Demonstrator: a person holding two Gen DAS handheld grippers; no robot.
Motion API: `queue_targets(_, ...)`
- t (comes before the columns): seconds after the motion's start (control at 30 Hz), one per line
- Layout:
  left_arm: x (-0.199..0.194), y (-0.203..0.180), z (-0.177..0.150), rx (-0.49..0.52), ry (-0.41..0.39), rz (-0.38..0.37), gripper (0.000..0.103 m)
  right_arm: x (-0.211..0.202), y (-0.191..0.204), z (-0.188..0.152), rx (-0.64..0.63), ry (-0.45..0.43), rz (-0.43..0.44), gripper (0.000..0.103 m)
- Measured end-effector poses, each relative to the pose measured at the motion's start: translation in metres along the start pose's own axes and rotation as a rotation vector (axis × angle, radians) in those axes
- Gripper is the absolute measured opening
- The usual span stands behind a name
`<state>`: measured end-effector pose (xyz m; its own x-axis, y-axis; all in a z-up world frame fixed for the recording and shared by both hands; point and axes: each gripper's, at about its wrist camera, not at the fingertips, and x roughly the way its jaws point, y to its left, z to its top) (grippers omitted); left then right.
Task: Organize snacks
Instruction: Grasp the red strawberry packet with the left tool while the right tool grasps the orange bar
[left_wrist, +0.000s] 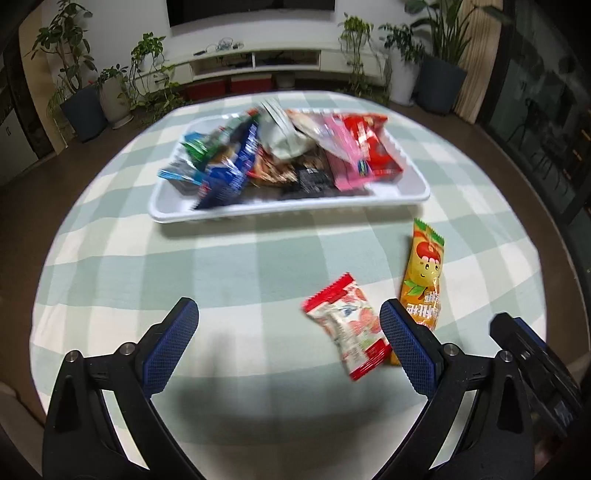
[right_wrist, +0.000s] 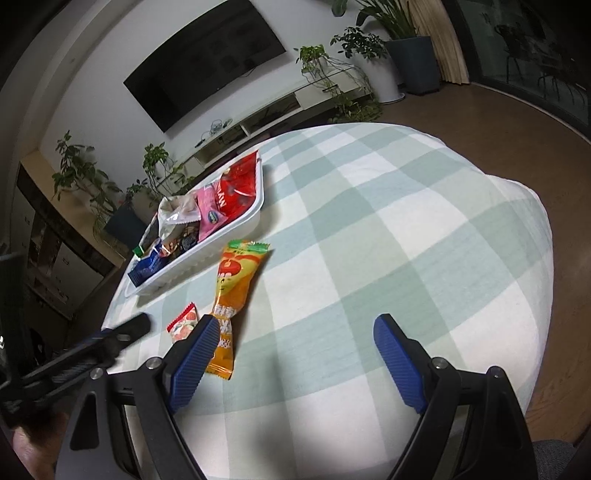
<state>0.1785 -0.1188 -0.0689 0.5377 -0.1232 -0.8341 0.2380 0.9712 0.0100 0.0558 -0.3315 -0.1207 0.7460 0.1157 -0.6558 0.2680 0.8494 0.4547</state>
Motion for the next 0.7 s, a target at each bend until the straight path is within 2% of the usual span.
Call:
queue_targets(0.23,0.044,-0.023,0.002,0.019,0.090,0.042,0.098,0.001,-0.007,0.001,0.031,0.018,0.036,0.087)
queue_targets(0.37,0.051,-0.021,-0.002,0.016,0.095,-0.003,0.087,0.001,-0.007,0.002,0.018,0.017,0.036,0.087)
queue_targets(0.43,0.050,-0.021,-0.003,0.033,0.090,-0.011,0.073,0.001,-0.007,0.002,0.020,0.018,0.036,0.087)
queue_targets(0.53,0.047,-0.023,-0.003,0.067,0.085,-0.025,0.059,0.002,-0.004,0.001,0.008,0.018,0.027,0.087)
queue_targets(0.67,0.048,-0.030,-0.001,0.125,0.076,-0.053,0.048,0.003,0.003,-0.001,-0.032,0.015,0.007,0.087)
queue_targets(0.7,0.048,-0.031,-0.001,0.135,0.074,-0.060,0.040,0.003,0.005,-0.002,-0.046,0.015,0.002,0.087)
